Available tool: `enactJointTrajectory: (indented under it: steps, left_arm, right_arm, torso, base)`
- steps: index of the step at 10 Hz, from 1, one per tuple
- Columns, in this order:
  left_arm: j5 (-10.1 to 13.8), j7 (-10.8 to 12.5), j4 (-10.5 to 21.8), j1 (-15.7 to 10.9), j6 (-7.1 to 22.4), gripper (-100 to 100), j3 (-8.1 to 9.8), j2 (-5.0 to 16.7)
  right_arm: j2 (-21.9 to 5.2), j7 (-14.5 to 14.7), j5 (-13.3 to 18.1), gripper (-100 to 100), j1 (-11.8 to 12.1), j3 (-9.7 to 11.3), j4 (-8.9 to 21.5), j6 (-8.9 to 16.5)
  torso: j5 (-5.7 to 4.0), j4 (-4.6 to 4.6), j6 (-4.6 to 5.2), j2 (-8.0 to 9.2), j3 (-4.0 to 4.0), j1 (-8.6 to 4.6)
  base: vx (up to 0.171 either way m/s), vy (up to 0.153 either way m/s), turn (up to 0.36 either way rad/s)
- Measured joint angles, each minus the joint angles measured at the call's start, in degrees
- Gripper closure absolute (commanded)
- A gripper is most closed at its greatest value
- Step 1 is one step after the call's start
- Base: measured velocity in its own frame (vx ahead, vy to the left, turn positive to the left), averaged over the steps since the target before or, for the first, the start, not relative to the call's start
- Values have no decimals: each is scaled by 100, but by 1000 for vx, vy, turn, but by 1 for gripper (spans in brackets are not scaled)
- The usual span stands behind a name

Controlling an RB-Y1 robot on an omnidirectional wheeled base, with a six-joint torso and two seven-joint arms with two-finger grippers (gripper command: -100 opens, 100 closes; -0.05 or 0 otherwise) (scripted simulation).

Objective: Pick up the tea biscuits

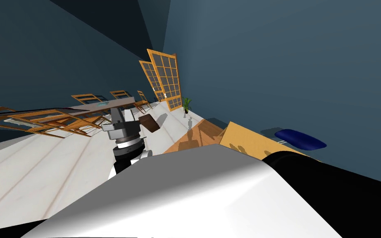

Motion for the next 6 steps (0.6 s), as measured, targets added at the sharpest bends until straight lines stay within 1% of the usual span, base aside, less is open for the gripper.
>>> enactJointTrajectory:
  steps: [1, 2, 3, 4, 5, 6]
  left_arm:
    - [0, 0, 0, 2, 0, 0, 1, 0]
    - [0, 0, 0, 1, 0, 0, 0, 0]
    - [0, 0, 0, 0, 0, 0, 0, 0]
    - [0, 0, 0, 2, 0, 0, 1, 0]
    - [0, 0, 0, 1, 0, 0, 1, 0]
    - [0, 0, 0, 0, 0, 0, 0, 0]
  right_arm:
    - [18, 157, -81, 100, 141, -96, -166, 30]
    - [23, 314, -129, 100, 295, -138, -315, 75]
    - [32, 424, -142, 100, 330, -147, -340, 83]
    - [33, 578, -227, 100, 479, -251, -493, 98]
    - [36, 738, -275, 100, 624, -294, -633, 139]
    - [38, 772, -279, 0, 638, -294, -647, 149]
  torso:
    - [2, -5, 25, -3, -3, 3]
    - [4, -4, 9, -2, -2, 3]
    - [5, 1, 0, 11, 6, 0]
    - [6, -5, 21, -1, -2, -3]
    - [5, -5, 7, -7, -5, -5]
    - [7, 0, 1, 12, 5, -2]
  base:
    - [137, -15, -166]
    - [61, -11, 36]
    - [139, -40, -282]
    - [154, -41, -178]
    - [56, -15, -12]
    - [10, -2, 6]
